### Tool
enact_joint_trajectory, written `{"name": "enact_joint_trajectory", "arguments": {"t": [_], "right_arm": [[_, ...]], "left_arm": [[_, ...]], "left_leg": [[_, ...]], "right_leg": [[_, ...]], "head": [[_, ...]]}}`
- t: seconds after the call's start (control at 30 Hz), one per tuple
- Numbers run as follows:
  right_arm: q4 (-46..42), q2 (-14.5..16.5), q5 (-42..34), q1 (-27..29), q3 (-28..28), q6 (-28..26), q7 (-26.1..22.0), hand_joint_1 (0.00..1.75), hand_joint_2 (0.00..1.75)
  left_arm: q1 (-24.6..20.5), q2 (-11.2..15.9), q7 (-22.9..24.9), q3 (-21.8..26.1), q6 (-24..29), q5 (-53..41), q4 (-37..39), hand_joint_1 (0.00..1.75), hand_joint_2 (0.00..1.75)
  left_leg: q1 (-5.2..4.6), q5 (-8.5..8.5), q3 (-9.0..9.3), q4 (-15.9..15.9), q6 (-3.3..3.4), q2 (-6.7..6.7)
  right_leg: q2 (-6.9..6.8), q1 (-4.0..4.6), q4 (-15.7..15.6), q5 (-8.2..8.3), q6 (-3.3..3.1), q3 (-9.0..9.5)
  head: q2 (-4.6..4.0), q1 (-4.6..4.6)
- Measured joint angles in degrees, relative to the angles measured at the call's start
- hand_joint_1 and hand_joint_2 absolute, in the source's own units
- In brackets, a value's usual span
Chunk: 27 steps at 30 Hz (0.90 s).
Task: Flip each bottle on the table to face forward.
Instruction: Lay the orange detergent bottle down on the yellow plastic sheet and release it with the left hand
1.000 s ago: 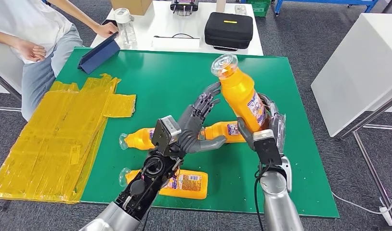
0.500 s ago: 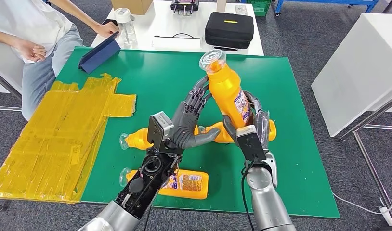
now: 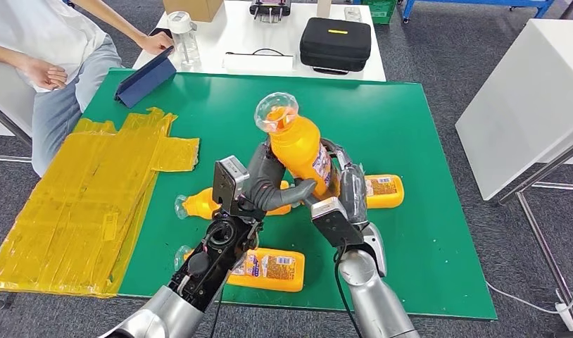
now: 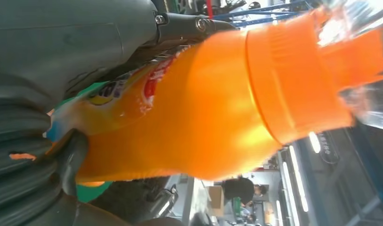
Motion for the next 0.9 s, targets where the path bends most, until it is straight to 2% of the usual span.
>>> {"name": "enact_joint_trajectory", "arguments": {"t": [0.37,0.4,0.53,0.9], "right_arm": [[2.81,0.07,-0.26,-1.23,1.7,-1.27,-0.02,1.75,1.75],[3.31,0.08,-0.34,-1.42,1.71,-1.45,-0.04,1.75,1.75],[5.0,0.08,-0.44,-2.07,1.74,-1.69,-0.16,1.75,1.75],[6.44,0.1,-0.27,-2.22,1.83,-1.73,-0.52,1.75,1.75]], "left_arm": [[-0.2,0.29,-0.88,0.89,-0.04,0.01,1.23,0.0,1.75],[-0.25,0.29,-0.9,0.94,-0.05,-0.02,1.39,0.04,1.75],[-0.43,0.29,-0.99,1.23,0.23,-0.35,1.99,1.75,1.75],[-0.45,0.37,-2.01,1.46,2.23,-1.11,2.2,1.75,1.75]], "left_leg": [[-0.01,0.0,-0.01,0.0,0.0,0.0],[-0.01,0.0,-0.01,0.0,0.0,0.0],[0.0,0.01,0.0,0.0,0.0,0.01],[0.0,0.0,-0.01,0.0,0.0,0.0]], "right_leg": [[0.0,-0.01,0.0,0.0,0.0,0.0],[0.0,-0.01,0.0,0.0,0.0,0.0],[0.01,-0.01,0.0,0.0,0.0,-0.01],[0.0,-0.01,0.0,0.0,0.0,-0.02]], "head": [[0.01,-0.01],[0.01,-0.01],[-0.01,-0.01],[0.01,-0.01]]}}
